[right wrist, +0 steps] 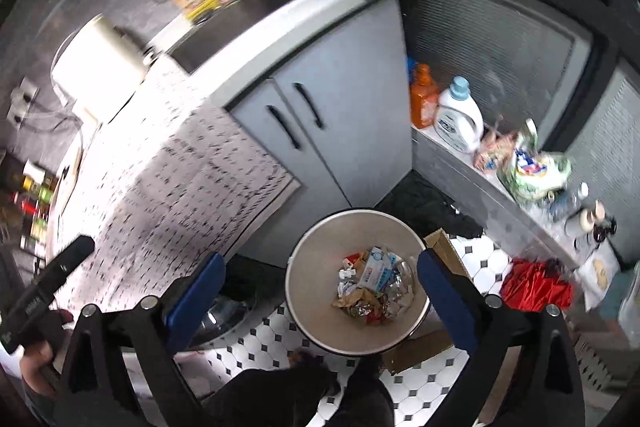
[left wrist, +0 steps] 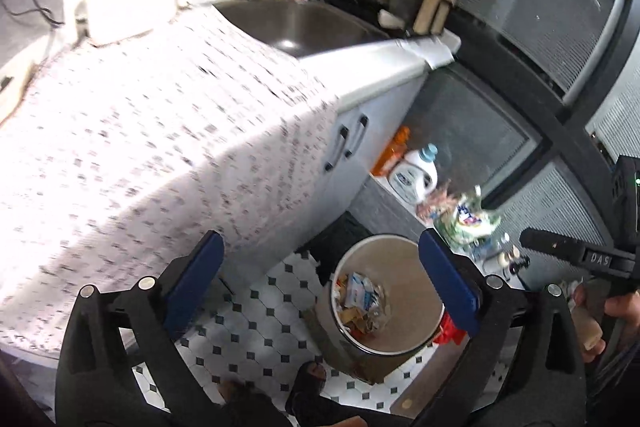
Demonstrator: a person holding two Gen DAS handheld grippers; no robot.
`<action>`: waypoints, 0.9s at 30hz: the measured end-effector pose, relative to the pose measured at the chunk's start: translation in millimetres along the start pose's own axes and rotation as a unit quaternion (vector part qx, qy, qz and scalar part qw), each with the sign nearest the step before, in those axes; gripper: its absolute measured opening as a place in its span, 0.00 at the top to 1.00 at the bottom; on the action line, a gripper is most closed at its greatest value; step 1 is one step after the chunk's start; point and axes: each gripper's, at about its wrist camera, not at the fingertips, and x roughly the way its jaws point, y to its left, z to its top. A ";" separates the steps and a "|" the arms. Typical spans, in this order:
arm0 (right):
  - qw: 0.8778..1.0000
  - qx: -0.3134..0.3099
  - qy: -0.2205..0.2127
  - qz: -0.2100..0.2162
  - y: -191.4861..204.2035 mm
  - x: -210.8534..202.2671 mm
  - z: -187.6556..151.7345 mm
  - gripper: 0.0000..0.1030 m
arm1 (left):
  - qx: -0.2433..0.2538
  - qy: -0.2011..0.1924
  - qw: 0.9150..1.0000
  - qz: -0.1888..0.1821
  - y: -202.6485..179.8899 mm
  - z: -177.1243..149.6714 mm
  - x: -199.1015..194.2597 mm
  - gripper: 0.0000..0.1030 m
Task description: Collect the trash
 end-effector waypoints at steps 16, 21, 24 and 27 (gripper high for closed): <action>0.992 -0.072 -0.084 0.056 133.6 -91.3 -7.0 0.08 | -0.040 -0.099 0.993 0.049 71.6 10.2 -159.6 0.06; 0.989 -0.078 -0.115 0.058 164.2 -122.3 -29.5 0.08 | -0.055 -0.124 0.989 0.061 87.5 -6.9 -217.1 0.06; 0.987 -0.074 -0.128 0.057 174.3 -138.6 -43.9 0.08 | -0.056 -0.133 0.987 0.070 91.3 -16.1 -240.5 0.06; 0.986 -0.073 -0.142 0.052 181.1 -153.8 -58.6 0.08 | -0.056 -0.143 0.985 0.075 94.5 -27.5 -261.7 0.06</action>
